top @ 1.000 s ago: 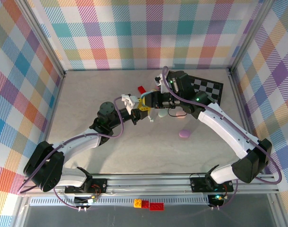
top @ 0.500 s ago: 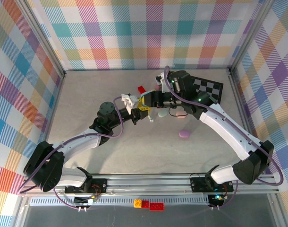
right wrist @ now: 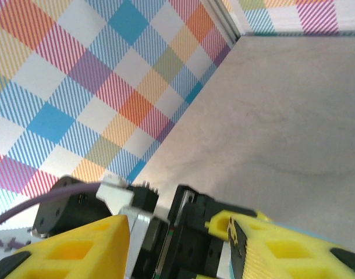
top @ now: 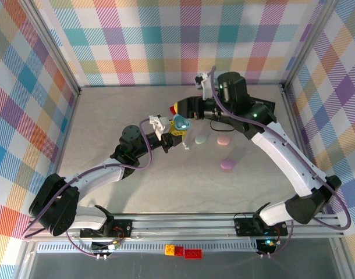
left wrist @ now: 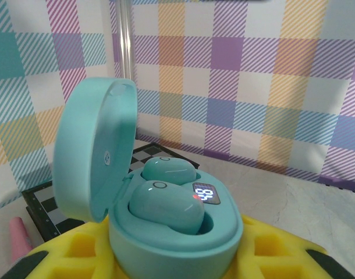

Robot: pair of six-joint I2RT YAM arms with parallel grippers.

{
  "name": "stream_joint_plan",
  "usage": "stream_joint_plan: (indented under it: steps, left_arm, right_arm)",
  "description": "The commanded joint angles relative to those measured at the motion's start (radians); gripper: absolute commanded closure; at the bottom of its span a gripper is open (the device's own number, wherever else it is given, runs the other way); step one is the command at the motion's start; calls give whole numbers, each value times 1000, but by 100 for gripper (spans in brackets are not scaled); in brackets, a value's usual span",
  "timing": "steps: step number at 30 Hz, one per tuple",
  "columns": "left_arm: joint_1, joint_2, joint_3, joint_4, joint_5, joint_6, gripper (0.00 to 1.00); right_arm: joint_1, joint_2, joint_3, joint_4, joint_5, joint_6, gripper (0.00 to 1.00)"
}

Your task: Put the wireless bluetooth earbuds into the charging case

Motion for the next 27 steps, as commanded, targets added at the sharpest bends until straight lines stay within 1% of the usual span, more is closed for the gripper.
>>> stream_joint_plan:
  steps: [1,6,10,17,21,23,27]
  left_arm:
    - [-9,-46,14,17,13,13,71]
    - [-9,-65,20,-4,12,10,71]
    - [-9,-70,22,1,20,4,71]
    - [-9,-83,10,27,-3,-22,71]
    - [-9,-94,1,47,-10,-42,71]
    - [-9,-99,-2,55,-8,-48,71]
    - [-9,-111,-4,68,-4,-67,71]
  right_arm:
    - [-10,77,98,-99,11,-45,51]
    - [-10,159,217,-225,14,-77,49]
    - [-10,193,253,-291,-19,-97,49]
    - [-10,117,177,-286,-33,-97,52]
    - [-11,37,85,-208,-19,-66,53]
    - [-20,-16,18,-143,-2,-22,49]
    - [-73,-105,-132,14,-40,115,33]
